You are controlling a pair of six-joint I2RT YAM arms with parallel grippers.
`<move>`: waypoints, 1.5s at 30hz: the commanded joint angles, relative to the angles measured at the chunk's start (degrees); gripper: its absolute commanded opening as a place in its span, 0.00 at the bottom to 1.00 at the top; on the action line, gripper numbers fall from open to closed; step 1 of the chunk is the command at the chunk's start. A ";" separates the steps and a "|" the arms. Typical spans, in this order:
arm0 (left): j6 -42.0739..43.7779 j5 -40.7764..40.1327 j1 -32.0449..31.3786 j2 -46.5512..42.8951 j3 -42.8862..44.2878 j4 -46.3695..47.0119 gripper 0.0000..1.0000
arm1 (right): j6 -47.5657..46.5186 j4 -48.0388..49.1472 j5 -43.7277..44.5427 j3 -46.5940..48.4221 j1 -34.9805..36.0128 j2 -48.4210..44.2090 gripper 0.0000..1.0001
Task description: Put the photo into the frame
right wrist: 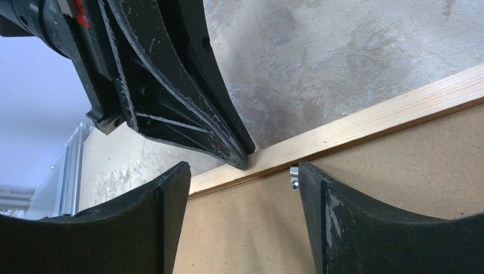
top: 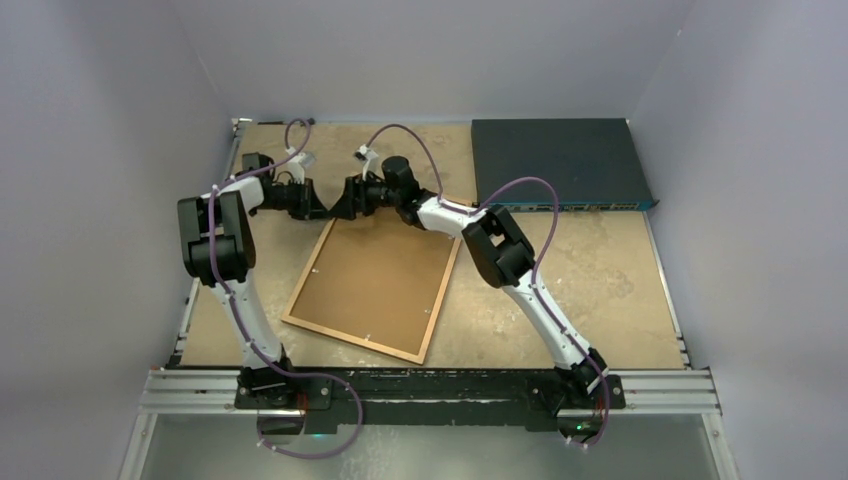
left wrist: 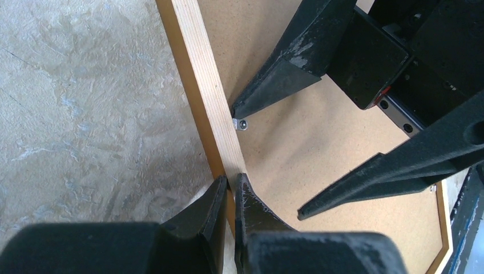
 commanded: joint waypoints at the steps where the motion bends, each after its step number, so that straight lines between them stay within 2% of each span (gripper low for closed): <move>1: 2.94 -4.21 0.23 3.25 -3.26 -11.76 0.00 | 0.57 -1.45 -3.95 4.60 0.61 -1.24 0.74; 5: 5.79 -3.73 2.60 2.83 -0.74 -16.48 0.00 | -1.54 -3.43 0.20 1.28 -0.26 -8.45 0.84; 9: 10.47 -5.75 6.46 1.19 1.95 -21.78 0.00 | -1.72 -1.86 5.68 -12.93 -3.24 -21.61 0.98; 14: 15.23 -11.78 10.13 -1.86 1.88 -24.34 0.04 | -3.13 -4.49 15.78 -33.94 -7.62 -39.50 0.99; 17: 17.19 -14.60 10.50 -4.45 -0.77 -23.88 0.08 | -1.40 -4.81 18.48 -46.92 -10.91 -46.98 0.99; 21: 19.84 -16.38 10.28 -7.52 -4.66 -23.63 0.09 | 0.19 -6.16 22.10 -59.47 -12.51 -53.18 0.99; 26: 27.26 -20.20 8.20 -12.11 -11.22 -26.55 0.09 | 5.71 -3.12 20.91 -69.73 -12.87 -57.45 0.99; 32: 31.82 -25.17 5.87 -18.97 -20.07 -26.73 0.08 | 9.83 1.71 17.28 -74.46 -12.88 -56.12 0.99; 37: 33.20 -26.21 4.31 -22.31 -25.27 -25.99 0.08 | 12.05 6.24 14.65 -71.28 -12.16 -52.08 0.99; 40: 33.21 -26.40 3.43 -23.08 -27.45 -24.62 0.07 | 11.30 4.43 15.06 -63.93 -10.95 -48.54 0.99; 45: 32.72 -25.98 1.15 -23.00 -28.49 -23.41 0.06 | 9.51 -1.21 14.83 -45.78 -8.53 -37.72 0.99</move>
